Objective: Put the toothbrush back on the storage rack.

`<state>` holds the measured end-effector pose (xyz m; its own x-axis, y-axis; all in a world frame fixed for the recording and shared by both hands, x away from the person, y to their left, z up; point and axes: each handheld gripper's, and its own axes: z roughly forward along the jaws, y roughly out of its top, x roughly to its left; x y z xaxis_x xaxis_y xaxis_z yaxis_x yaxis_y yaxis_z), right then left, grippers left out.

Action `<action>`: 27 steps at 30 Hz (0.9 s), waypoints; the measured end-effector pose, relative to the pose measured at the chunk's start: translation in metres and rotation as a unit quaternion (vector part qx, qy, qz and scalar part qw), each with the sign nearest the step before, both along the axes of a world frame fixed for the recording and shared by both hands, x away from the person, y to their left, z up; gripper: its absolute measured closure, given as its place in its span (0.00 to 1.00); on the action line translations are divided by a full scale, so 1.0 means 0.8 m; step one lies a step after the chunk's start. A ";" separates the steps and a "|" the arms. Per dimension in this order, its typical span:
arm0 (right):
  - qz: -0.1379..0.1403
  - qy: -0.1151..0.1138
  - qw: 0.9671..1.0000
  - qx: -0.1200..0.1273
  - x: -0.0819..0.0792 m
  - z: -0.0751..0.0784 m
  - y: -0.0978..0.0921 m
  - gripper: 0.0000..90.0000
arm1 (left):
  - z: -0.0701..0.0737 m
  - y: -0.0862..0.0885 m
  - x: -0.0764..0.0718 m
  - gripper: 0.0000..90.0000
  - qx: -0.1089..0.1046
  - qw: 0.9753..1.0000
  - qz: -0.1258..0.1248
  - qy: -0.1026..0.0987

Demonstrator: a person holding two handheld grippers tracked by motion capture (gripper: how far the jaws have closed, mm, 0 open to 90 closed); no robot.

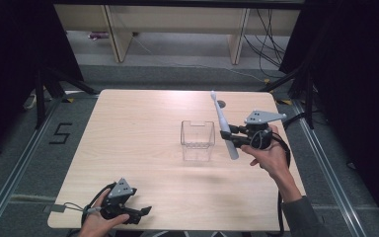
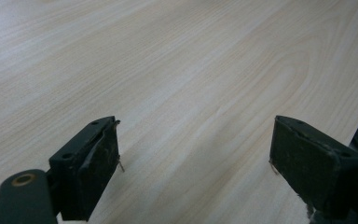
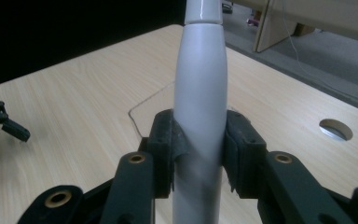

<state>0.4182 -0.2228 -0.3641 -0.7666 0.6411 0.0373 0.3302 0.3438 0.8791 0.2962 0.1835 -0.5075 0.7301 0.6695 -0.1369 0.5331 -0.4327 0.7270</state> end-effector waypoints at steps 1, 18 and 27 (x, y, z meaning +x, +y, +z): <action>0.001 -0.007 1.000 0.010 0.003 0.001 0.002 0.74 | 0.000 0.000 0.000 0.17 0.000 1.000 0.000 0.000; 0.008 -0.026 0.999 0.041 0.033 0.022 0.044 0.74 | 0.000 0.000 0.000 0.17 -0.001 1.000 -0.001 0.000; 0.012 -0.024 0.999 0.046 0.054 0.021 0.067 0.74 | 0.000 -0.001 -0.001 0.17 -0.007 1.000 0.001 -0.001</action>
<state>0.4616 -0.1694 -0.3470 -0.7843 0.6175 0.0590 0.2803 0.2680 0.9217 0.2955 0.1826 -0.5077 0.7284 0.6697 -0.1448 0.5332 -0.4214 0.7336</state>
